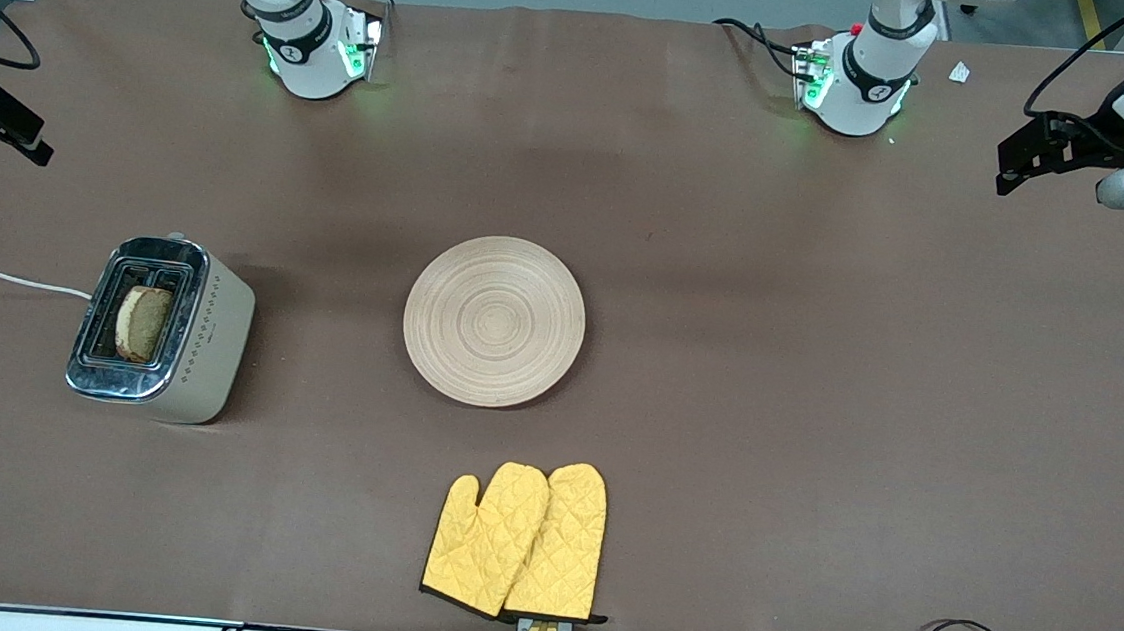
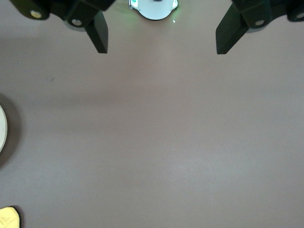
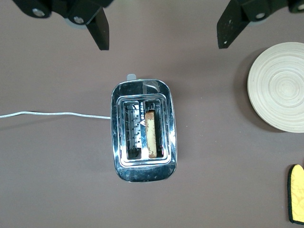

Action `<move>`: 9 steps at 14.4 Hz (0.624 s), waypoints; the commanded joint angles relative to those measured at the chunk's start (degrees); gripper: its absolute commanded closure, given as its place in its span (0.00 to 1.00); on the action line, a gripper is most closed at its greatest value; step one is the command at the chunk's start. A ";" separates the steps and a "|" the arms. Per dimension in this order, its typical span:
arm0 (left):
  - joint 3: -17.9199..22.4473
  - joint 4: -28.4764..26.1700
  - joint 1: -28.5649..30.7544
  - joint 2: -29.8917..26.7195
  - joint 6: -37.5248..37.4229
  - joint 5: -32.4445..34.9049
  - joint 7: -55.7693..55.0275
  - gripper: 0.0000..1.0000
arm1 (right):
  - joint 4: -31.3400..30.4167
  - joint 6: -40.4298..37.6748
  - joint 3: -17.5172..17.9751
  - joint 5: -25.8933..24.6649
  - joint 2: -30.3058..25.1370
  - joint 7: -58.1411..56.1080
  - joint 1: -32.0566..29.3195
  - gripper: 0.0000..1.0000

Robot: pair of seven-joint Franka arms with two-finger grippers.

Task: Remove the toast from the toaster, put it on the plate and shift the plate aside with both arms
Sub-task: 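Move the right gripper over the silver toaster slot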

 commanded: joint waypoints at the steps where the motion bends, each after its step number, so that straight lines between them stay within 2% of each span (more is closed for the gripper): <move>1: -0.05 0.09 0.31 -0.20 0.20 -0.29 0.72 0.00 | -1.46 0.25 0.32 0.59 -1.52 -0.08 -0.42 0.00; 9: -0.05 1.76 0.13 1.90 0.37 -0.38 1.08 0.00 | -2.60 2.00 0.32 0.59 -0.39 -0.08 -0.51 0.00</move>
